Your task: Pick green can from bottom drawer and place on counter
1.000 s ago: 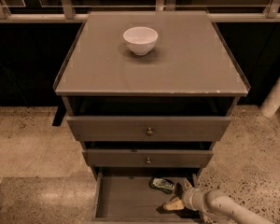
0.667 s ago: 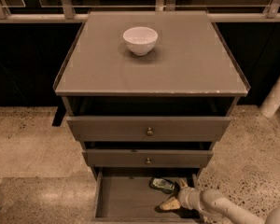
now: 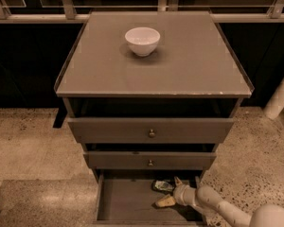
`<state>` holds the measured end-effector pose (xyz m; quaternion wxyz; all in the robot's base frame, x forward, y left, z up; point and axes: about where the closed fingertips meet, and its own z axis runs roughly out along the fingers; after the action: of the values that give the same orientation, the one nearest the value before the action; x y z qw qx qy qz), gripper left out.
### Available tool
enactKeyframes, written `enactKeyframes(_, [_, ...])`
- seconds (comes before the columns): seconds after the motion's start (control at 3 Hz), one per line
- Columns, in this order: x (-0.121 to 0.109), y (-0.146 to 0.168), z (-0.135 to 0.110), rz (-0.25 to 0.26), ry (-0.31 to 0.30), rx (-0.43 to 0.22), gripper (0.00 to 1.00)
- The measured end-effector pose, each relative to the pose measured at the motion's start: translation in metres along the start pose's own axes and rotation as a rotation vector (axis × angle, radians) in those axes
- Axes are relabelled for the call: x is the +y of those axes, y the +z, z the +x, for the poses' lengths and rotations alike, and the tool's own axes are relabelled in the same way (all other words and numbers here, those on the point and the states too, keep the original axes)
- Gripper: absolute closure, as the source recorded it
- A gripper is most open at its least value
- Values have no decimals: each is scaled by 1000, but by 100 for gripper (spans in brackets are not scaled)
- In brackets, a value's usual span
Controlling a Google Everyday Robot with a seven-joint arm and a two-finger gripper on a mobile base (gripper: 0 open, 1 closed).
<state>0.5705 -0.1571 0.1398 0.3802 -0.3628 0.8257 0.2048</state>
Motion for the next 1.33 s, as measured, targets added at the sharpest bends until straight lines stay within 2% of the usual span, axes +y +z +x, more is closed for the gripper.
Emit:
enactKeyframes(0.33, [-5,18,-12,4,-27,-28,0])
enactKeyframes(0.67, [-6,18,-13,6,-28,-29,19])
enactKeyframes(1.33, [-6,19,-13,6,-28,-29,65])
